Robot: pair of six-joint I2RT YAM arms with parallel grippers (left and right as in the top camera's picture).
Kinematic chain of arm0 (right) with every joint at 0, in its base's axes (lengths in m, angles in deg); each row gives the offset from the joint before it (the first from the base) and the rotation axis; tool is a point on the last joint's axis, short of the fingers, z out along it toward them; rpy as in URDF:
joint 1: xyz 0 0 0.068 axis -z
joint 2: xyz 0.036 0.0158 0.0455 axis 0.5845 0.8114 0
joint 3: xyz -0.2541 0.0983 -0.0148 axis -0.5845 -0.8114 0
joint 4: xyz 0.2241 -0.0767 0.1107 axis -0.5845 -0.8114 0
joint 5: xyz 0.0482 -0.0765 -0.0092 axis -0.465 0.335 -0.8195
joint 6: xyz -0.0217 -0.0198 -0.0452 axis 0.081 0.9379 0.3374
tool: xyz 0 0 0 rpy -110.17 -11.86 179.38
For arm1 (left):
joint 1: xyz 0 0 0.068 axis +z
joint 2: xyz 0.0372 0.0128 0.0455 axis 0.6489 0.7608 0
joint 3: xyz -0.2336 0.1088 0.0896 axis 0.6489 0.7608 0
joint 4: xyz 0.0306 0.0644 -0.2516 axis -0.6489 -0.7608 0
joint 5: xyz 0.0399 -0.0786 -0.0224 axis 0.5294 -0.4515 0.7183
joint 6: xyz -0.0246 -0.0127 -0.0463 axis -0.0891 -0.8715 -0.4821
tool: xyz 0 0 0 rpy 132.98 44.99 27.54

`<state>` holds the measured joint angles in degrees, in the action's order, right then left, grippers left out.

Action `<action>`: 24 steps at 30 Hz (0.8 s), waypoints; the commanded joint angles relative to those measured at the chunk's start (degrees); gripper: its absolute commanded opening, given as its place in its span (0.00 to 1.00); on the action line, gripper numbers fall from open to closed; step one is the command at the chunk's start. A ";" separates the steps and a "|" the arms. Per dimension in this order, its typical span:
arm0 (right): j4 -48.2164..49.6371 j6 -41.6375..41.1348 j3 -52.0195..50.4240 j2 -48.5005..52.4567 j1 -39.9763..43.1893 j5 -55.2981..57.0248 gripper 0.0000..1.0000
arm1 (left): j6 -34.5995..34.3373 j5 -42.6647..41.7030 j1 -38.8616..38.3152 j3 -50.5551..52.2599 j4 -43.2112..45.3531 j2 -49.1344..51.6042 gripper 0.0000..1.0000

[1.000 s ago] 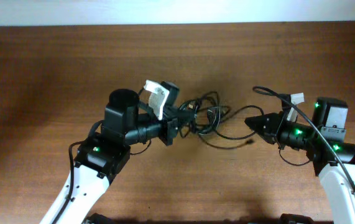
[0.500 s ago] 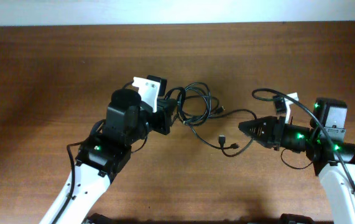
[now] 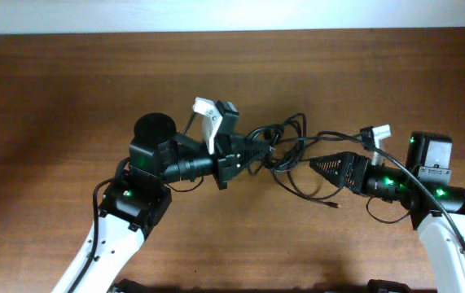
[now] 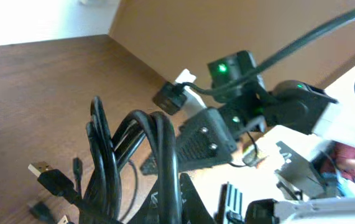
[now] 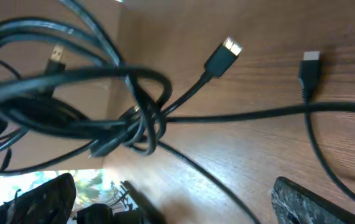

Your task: Untangle cables

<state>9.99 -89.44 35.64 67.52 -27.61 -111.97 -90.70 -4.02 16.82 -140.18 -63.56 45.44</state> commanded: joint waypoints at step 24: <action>15.61 18.10 0.39 0.63 -0.39 2.10 0.99 | -10.43 -3.34 0.04 -0.50 -1.73 -0.24 0.00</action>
<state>25.09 -74.84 35.59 67.93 -27.61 -107.82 -100.82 -1.26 16.82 -140.20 -66.45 45.44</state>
